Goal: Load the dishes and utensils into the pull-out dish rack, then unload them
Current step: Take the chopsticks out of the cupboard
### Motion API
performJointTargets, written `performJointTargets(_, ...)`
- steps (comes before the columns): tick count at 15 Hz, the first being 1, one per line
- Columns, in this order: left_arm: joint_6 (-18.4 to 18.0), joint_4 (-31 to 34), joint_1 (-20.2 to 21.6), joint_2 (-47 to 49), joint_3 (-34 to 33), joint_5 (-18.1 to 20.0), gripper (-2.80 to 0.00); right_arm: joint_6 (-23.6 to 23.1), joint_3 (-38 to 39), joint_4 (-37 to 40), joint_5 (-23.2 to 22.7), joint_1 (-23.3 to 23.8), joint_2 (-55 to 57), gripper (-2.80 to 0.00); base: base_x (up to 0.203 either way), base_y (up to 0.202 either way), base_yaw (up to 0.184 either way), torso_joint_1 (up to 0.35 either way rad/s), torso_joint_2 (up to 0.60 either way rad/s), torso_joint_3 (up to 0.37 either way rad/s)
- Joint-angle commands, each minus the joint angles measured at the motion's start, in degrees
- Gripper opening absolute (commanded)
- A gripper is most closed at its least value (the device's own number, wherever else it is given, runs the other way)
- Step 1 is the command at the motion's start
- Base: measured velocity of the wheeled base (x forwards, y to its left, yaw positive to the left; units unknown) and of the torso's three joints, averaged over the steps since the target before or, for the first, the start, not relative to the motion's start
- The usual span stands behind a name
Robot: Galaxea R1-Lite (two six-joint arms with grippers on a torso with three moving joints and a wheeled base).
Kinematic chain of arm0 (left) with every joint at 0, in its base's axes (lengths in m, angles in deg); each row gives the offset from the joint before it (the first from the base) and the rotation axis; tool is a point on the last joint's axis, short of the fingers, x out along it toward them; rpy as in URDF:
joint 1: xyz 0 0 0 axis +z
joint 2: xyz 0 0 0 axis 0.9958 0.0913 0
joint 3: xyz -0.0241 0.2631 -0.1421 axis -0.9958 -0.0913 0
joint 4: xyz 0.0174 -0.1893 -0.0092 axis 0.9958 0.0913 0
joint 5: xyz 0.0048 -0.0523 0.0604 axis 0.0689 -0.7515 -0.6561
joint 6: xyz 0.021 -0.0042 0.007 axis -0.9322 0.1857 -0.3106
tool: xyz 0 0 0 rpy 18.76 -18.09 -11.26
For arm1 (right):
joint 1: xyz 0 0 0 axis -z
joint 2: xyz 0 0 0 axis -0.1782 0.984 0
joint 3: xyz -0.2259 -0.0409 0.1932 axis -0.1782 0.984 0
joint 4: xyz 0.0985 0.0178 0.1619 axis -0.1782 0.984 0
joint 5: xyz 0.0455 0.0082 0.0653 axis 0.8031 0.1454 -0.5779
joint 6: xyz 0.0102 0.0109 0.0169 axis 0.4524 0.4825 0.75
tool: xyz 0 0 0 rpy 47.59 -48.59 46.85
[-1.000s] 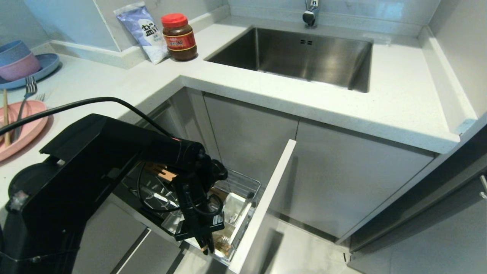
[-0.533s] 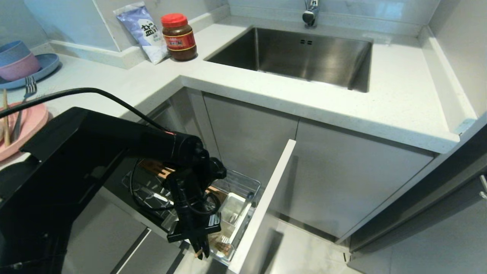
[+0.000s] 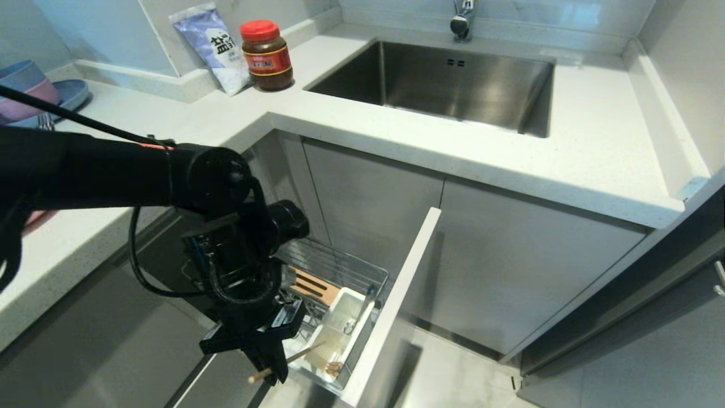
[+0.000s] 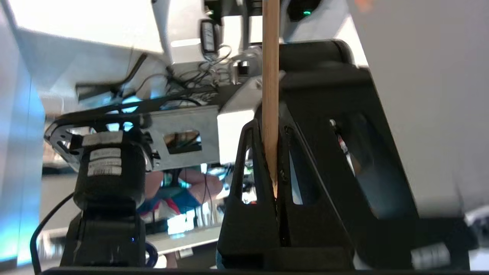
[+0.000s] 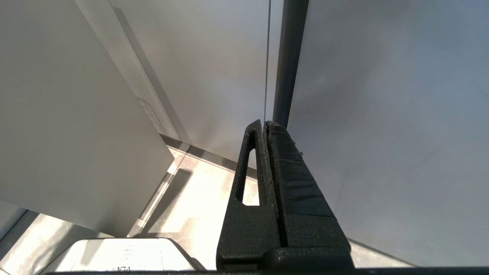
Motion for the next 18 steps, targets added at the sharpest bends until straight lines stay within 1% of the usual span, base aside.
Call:
performJointTargets(1, -0.1, 0.7, -0.4, -5.8, 0.1, 1.3, -2.8, 0.0, 0.1, 0.0, 0.0, 0.0, -0.1, -2.8, 0.0, 0.0, 0.0, 0.0, 0.0, 0.0)
performJointTargets(4, -0.2, 1.3, -0.9, -10.6, 0.2, 1.6, -2.8, 0.0, 0.1, 0.0, 0.0, 0.0, -0.1, -2.8, 0.0, 0.0, 0.0, 0.0, 0.0, 0.0)
performJointTargets(6, -0.2, 3.3, -1.6, -14.6, 1.0, 1.4, -2.8, 0.0, 0.1, 0.0, 0.0, 0.0, -0.1, -2.8, 0.0, 0.0, 0.0, 0.0, 0.0, 0.0)
performJointTargets(9, -0.1, 4.1, -2.7, -22.9, 2.1, 1.1, -2.8, 0.0, 0.0, 0.0, 0.0, 0.0, -0.1, -2.8, 0.0, 0.0, 0.0, 0.0, 0.0, 0.0)
performJointTargets(12, 0.0, 3.8, -2.9, -32.1, 5.0, 0.6, -2.8, 0.0, 0.1, 0.0, 0.0, 0.0, -0.1, -2.8, 0.0, 0.0, 0.0, 0.0, 0.0, 0.0)
performJointTargets(13, 0.0, 3.7, -2.6, -34.4, 5.9, -0.9, -2.8, 0.0, 0.1, 0.0, 0.0, 0.0, -0.1, -2.8, 0.0, 0.0, 0.0, 0.0, 0.0, 0.0)
performJointTargets(14, 0.0, 3.0, -2.0, -36.8, 6.5, -3.3, -2.8, 0.0, 0.0, 0.0, 0.0, 0.0, -0.1, -2.8, 0.0, 0.0, 0.0, 0.0, 0.0, 0.0)
performJointTargets(15, -0.1, 0.9, -0.8, -39.0, 6.7, -5.4, -2.8, 0.0, 0.1, 0.0, 0.0, 0.0, -0.2, -2.8, 0.0, 0.0, 0.0, 0.0, 0.0, 0.0)
performJointTargets(18, -0.1, -6.5, 5.3, -43.5, 6.9, -10.8, -2.8, 0.0, 0.1, 0.0, 0.0, 0.0, -0.1, -2.8, 0.0, 0.0, 0.0, 0.0, 0.0, 0.0)
